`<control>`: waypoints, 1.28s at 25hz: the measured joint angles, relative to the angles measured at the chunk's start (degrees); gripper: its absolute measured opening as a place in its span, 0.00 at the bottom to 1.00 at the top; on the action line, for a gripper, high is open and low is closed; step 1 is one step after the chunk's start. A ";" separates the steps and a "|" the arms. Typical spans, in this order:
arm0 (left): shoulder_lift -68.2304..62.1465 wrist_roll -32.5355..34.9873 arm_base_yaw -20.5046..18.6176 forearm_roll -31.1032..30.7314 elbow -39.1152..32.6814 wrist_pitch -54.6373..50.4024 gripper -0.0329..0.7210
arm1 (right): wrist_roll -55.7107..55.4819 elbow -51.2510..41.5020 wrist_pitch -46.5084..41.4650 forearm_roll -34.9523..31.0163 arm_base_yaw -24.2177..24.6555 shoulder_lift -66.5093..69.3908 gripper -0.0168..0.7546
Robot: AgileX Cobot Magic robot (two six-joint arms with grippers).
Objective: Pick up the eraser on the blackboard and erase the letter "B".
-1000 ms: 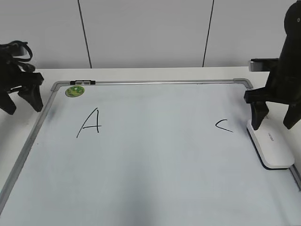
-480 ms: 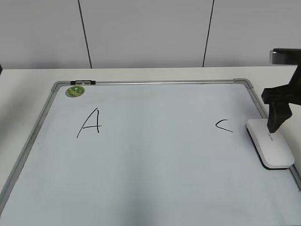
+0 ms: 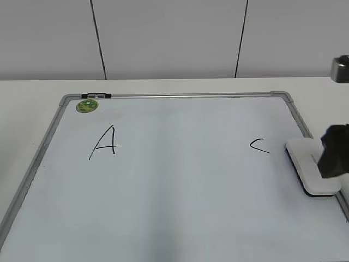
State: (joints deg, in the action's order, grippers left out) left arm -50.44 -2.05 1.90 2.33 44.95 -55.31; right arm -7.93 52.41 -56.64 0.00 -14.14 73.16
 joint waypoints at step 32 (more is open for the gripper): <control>46.85 -0.12 0.00 -3.93 -13.46 -11.76 0.70 | 0.10 -23.87 -9.58 10.90 0.00 -58.76 0.77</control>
State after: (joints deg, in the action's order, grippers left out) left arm -3.59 -2.17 1.90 -1.59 31.48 -67.07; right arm -7.83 28.54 -66.22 10.90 -14.14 14.40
